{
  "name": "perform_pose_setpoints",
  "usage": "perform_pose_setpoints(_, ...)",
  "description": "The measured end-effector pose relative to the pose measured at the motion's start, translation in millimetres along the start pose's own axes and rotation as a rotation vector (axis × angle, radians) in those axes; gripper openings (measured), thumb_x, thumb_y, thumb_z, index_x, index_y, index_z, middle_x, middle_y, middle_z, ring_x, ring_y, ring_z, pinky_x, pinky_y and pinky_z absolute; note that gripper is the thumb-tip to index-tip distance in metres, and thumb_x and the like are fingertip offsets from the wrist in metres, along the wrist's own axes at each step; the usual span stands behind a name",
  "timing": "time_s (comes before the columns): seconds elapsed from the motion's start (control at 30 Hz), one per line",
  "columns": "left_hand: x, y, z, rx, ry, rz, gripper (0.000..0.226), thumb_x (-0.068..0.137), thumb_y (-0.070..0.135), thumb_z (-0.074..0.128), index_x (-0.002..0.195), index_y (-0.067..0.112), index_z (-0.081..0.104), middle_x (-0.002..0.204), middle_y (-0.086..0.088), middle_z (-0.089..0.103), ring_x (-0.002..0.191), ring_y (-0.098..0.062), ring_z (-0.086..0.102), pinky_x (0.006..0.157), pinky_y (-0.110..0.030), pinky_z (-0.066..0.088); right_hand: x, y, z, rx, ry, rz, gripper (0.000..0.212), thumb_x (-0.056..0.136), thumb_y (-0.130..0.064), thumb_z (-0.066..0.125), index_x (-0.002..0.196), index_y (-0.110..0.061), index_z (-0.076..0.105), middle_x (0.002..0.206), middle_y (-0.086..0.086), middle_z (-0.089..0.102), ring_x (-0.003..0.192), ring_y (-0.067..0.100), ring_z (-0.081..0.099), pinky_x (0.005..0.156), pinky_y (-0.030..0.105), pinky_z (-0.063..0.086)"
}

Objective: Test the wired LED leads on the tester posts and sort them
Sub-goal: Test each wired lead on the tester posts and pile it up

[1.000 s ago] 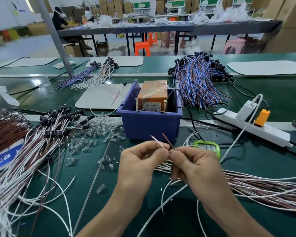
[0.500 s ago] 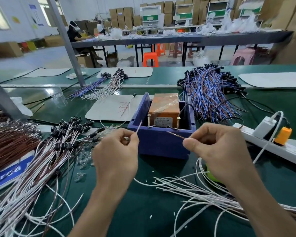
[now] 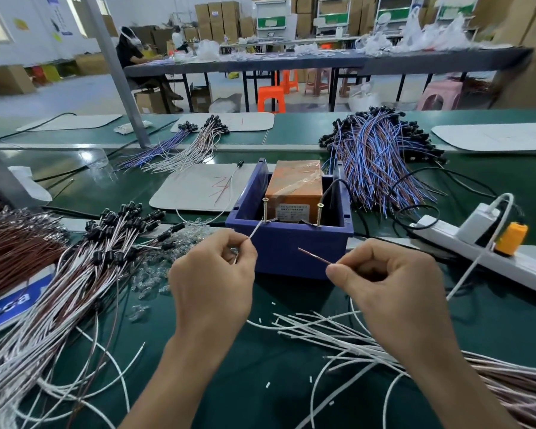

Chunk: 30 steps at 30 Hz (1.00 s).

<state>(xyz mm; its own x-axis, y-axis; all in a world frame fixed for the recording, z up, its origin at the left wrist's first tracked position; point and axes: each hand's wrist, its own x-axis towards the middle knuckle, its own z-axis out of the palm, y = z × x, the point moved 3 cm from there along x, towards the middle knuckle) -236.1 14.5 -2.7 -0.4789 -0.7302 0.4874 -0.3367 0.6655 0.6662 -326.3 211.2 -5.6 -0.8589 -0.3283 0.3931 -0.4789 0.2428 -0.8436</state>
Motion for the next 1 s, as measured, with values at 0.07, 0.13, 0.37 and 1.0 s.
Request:
perform_pose_setpoints(0.07, 1, -1, 1, -0.001, -0.001, -0.010, 0.013, 0.087, 0.031, 0.074, 0.074, 0.030, 0.072, 0.049, 0.011, 0.054, 0.055, -0.006, 0.055, 0.054, -0.008, 0.029, 1, -1, -1, -0.013, 0.013, -0.007, 0.017, 0.075, -0.025, 0.087, 0.071, -0.032, 0.073, 0.058, -0.010, 0.068, 0.048, 0.006, 0.056, 0.048, 0.014, 0.042)
perform_pose_setpoints(0.13, 3, -2, 2, -0.007, -0.004, -0.010, 0.014, 0.086, 0.031, 0.074, 0.073, 0.030, 0.072, 0.049, 0.011, 0.054, 0.063, -0.005, 0.058, 0.053, -0.009, 0.032, 4, -2, -2, -0.031, 0.025, -0.022, 0.016, 0.076, -0.025, 0.087, 0.072, -0.031, 0.072, 0.058, -0.009, 0.067, 0.048, 0.007, 0.056, 0.048, 0.016, 0.042)
perform_pose_setpoints(0.37, 6, -5, 5, -0.024, -0.042, 0.013, 0.013, 0.086, 0.031, 0.073, 0.073, 0.031, 0.072, 0.080, 0.032, 0.060, 0.082, 0.003, 0.057, 0.056, -0.008, 0.035, 25, -10, -9, -0.124, -0.014, -0.082, 0.019, 0.083, -0.019, 0.080, 0.071, -0.029, 0.070, 0.063, -0.011, 0.067, 0.057, 0.012, 0.059, 0.054, 0.026, 0.046)
perform_pose_setpoints(1.0, 1, -2, 6, -0.057, -0.057, 0.052, 0.019, 0.085, 0.026, 0.075, 0.069, 0.033, 0.067, 0.076, 0.022, 0.061, 0.074, -0.001, 0.057, 0.065, -0.005, 0.038, 48, -18, -11, -0.189, 0.073, -0.097, 0.019, 0.083, -0.022, 0.079, 0.066, -0.024, 0.069, 0.056, -0.011, 0.063, 0.050, 0.009, 0.055, 0.051, 0.018, 0.039)
